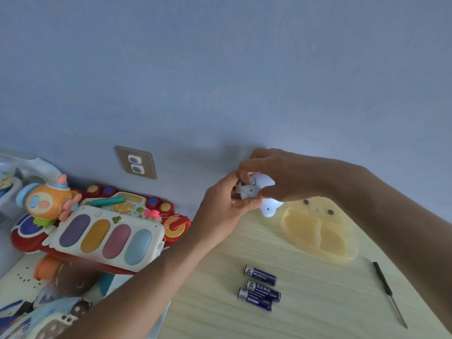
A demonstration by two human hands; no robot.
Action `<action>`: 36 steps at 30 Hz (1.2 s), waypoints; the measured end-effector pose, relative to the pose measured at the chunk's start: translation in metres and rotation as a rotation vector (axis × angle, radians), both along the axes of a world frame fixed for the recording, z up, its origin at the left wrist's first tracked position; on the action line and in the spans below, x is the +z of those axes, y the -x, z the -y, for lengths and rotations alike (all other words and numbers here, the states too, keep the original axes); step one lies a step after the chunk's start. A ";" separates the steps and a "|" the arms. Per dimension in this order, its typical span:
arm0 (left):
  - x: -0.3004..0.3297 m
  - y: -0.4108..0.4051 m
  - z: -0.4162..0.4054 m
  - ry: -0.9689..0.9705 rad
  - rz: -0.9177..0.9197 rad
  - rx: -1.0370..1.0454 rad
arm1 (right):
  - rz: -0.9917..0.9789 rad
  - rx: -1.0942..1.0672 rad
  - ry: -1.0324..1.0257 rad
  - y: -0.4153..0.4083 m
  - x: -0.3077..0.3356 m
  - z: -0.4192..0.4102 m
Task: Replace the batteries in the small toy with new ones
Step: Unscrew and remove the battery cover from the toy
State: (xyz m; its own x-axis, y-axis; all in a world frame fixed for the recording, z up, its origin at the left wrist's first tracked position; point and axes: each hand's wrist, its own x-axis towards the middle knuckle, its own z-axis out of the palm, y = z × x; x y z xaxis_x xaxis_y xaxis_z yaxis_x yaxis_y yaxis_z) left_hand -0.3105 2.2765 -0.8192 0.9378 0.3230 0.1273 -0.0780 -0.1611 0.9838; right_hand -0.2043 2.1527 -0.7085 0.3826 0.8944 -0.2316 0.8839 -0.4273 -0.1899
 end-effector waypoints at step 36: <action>-0.007 0.002 -0.004 -0.059 -0.028 0.021 | 0.025 -1.079 -0.751 0.035 -0.032 0.174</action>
